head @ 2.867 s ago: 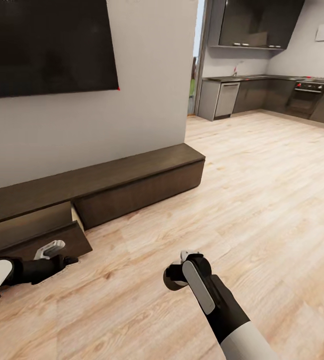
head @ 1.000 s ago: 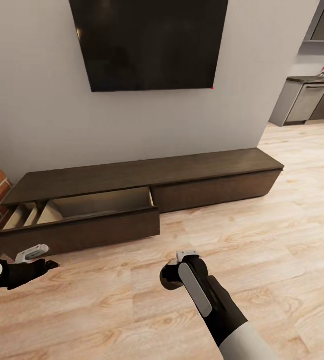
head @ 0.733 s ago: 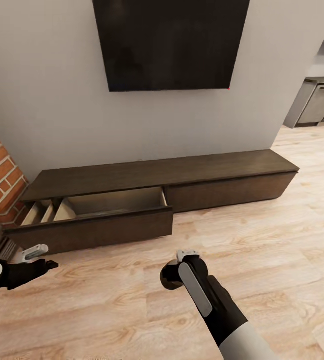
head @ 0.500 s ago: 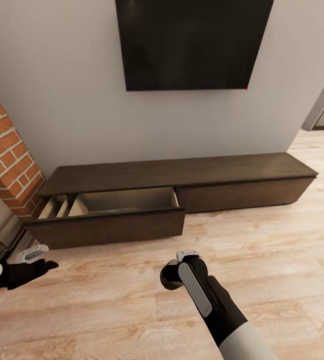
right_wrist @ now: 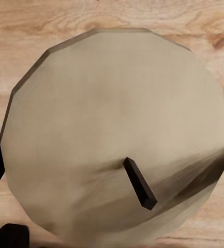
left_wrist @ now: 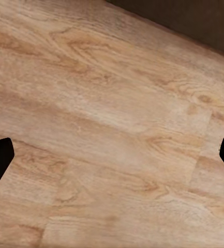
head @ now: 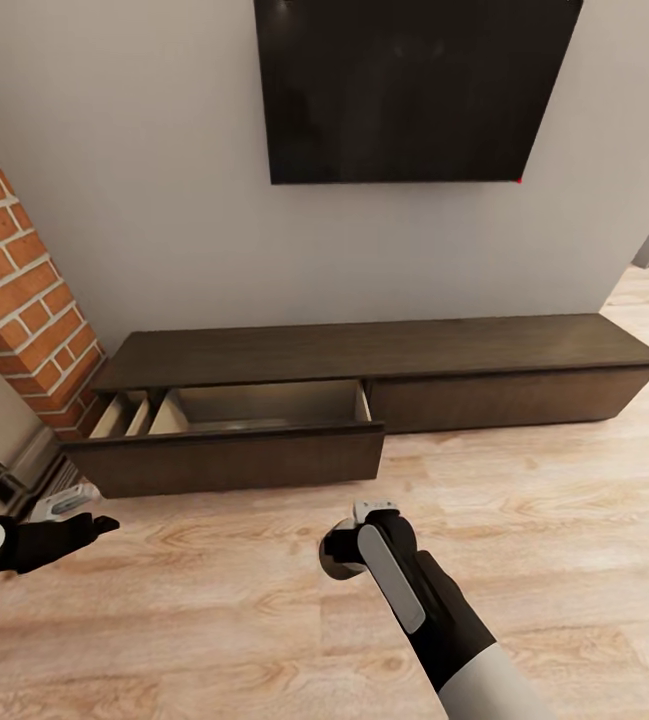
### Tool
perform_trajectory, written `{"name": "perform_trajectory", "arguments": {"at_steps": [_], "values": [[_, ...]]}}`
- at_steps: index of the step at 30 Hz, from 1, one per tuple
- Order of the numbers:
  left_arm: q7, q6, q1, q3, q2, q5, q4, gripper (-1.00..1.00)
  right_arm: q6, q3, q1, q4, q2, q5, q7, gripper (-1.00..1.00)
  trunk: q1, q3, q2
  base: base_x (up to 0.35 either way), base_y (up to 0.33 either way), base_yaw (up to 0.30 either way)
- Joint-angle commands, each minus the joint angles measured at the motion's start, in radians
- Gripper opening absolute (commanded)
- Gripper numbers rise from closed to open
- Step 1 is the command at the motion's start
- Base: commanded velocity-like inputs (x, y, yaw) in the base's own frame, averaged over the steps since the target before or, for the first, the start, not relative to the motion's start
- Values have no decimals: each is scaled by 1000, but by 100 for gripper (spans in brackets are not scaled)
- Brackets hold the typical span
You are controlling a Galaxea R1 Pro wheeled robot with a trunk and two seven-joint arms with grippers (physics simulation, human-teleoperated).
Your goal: Place each of the two pumpkins and all three candles from the living room inside a cabinet in the living room (use any cabinet), then make sure every cabinet is closed, and position the cauldron so it is next to a table in the living room.
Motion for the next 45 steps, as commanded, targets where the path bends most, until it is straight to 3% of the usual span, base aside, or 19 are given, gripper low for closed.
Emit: {"name": "perform_trajectory", "arguments": {"at_steps": [1,3,6,8,10,11,14,15,18,20,22,23,25,31,35,38,41,45], "values": [[10,6,0,4,1,15,-5,100,1,1,-1,-1,0,-13,-12,-100,-4,2,7,0,0,0],[10,9,0,25,1,21,-9,100,2,0,-1,-8,0,-14,-12,-100,-12,9,21,0,0,0],[10,14,0,70,2,28,-25,100,12,6,6,-92,0,-16,-15,-100,-23,18,42,0,0,0],[10,16,1,79,2,31,-38,100,20,8,13,-163,0,-17,-18,-100,-31,24,56,0,0,0],[8,17,1,82,1,60,-50,100,30,7,22,-229,0,-17,-19,-100,-39,31,70,0,0,0],[4,18,2,81,2,89,-53,100,32,7,24,-246,0,-17,-19,-100,-42,34,77,0,0,0],[-22,19,6,80,12,280,-57,100,36,8,28,-288,0,-18,-19,-100,-54,43,98,0,0,0],[-25,19,10,79,20,320,-58,100,36,9,28,-292,0,-18,-19,-100,-58,46,105,0,0,0],[-44,19,26,79,51,403,-58,100,37,9,27,-297,0,-19,-19,-100,-69,56,126,0,0,0],[-114,19,43,80,63,471,-58,100,36,7,27,-297,0,-19,-18,-100,-77,62,140,0,0,0],[-196,19,61,81,85,504,-56,100,35,7,27,-297,0,-19,-18,-100,-85,68,154,0,0,0],[-262,19,73,82,109,516,-51,100,34,7,27,-297,0,-18,-18,-100,-88,71,161,0,0,0],[-379,19,91,85,145,524,-42,100,34,6,27,-297,0,-18,-17,-100,-96,78,175,0,0,0],[-790,19,148,87,208,516,-37,100,32,6,27,-295,0,-19,-15,-100,-119,96,217,0,0,0],[-979,19,180,86,242,491,-35,100,31,7,27,-294,0,-20,-15,-100,-123,100,224,0,0,0],[-1027,19,186,86,245,452,-35,100,31,8,27,-295,0,-20,-15,-100,-123,100,224,0,0,0],[-1036,18,188,86,245,443,-34,100,30,8,27,-295,0,-20,-13,-100,-123,100,224,87,0,0],[-1039,17,188,87,241,398,-31,100,27,7,27,-296,0,-20,-12,-100,-123,100,224,300,8,0]]}}
